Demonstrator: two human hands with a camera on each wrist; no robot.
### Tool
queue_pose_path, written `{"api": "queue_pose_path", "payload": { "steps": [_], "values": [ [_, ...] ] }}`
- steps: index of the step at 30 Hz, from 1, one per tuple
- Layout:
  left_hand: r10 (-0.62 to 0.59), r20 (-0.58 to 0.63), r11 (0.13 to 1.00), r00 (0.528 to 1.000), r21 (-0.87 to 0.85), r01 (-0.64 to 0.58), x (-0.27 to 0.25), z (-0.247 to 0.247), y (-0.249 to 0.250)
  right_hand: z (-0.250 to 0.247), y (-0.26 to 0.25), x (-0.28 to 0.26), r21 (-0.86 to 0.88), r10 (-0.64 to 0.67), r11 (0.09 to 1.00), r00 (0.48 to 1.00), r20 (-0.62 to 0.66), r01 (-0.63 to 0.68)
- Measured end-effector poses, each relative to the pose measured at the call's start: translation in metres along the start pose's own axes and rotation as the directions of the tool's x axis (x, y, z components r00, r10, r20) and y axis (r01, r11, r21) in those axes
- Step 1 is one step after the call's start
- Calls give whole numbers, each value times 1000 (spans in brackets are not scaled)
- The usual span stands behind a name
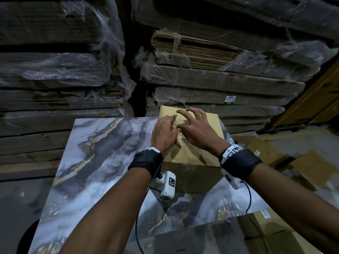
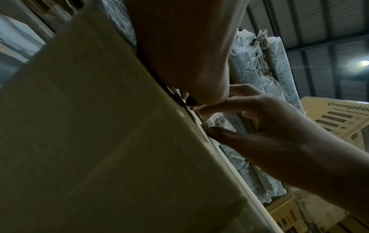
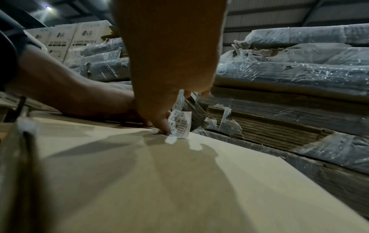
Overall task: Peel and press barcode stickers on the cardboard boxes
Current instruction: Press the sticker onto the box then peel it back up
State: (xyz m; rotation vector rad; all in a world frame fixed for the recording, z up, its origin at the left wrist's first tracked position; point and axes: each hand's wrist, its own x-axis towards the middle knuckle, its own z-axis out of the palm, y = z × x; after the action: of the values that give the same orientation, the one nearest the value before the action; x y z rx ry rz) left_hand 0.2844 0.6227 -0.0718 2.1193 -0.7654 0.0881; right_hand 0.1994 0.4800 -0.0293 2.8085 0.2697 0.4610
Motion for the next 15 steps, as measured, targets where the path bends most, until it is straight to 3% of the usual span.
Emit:
{"api": "queue_pose_path", "payload": {
  "steps": [7, 15],
  "values": [
    [-1, -6, 1000, 1000, -13, 1, -1, -1, 2, -7, -2, 13, -70, -34, 997, 997, 62, 38],
    [7, -14, 1000, 1000, -17, -8, -3, -4, 5, -16, 2, 5, -10, -20, 1000, 999, 26, 20]
  ]
}}
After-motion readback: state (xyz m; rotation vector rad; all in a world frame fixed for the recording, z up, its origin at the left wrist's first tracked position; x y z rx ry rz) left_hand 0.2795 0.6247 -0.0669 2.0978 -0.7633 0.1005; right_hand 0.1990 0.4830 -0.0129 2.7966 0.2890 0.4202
